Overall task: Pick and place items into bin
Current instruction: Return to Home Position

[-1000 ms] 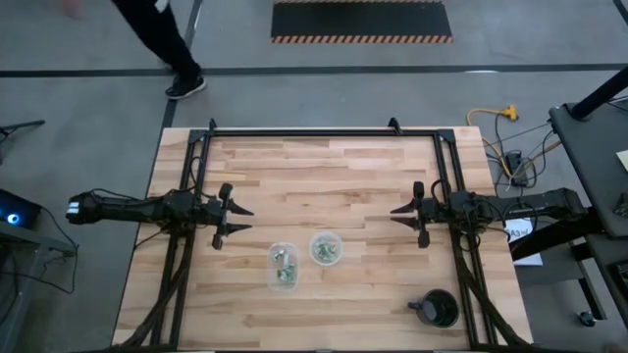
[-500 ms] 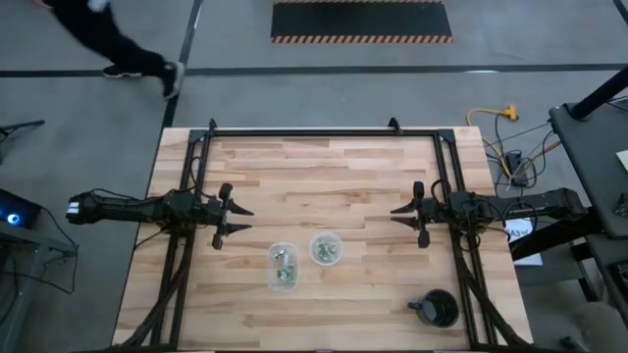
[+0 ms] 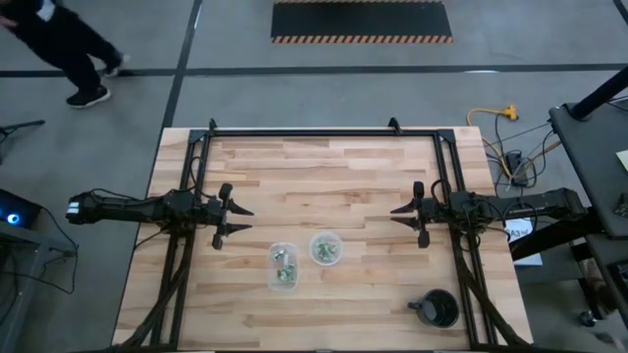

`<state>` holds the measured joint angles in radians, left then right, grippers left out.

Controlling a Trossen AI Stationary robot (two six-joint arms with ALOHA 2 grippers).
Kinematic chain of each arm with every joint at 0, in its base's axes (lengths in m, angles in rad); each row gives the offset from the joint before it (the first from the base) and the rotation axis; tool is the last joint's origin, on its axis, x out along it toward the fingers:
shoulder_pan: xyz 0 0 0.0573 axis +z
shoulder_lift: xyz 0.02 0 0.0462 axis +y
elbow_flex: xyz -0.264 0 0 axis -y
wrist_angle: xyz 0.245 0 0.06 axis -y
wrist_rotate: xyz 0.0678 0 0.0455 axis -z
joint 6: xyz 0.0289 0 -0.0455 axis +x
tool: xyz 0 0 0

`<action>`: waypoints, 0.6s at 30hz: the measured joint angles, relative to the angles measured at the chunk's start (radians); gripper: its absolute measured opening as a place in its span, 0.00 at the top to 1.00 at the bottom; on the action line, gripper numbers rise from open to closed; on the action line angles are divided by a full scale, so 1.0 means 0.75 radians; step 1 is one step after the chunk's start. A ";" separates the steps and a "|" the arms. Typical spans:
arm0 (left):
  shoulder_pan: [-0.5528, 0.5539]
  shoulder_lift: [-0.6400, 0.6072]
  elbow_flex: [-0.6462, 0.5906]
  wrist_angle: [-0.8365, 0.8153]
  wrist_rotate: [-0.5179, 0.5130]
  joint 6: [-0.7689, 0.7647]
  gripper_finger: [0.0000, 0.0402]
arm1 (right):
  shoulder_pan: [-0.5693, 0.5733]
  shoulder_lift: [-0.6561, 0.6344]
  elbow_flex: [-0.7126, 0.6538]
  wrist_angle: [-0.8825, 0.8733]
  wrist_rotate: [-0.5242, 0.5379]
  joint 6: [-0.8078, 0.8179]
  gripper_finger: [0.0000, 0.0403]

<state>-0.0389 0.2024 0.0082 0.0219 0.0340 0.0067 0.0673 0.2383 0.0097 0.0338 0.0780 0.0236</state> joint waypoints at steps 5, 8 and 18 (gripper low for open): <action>0.000 0.000 0.000 0.000 0.000 0.000 0.63 | 0.001 0.000 0.000 0.000 0.000 0.000 0.79; 0.000 0.000 0.000 0.000 0.000 0.000 0.63 | 0.001 0.000 0.000 0.000 0.000 0.000 0.79; 0.000 0.000 0.000 0.000 0.000 0.000 0.63 | 0.001 0.000 0.000 0.000 0.000 0.001 0.83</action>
<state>-0.0387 0.2024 0.0082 0.0219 0.0341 0.0068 0.0677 0.2382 0.0097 0.0338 0.0780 0.0240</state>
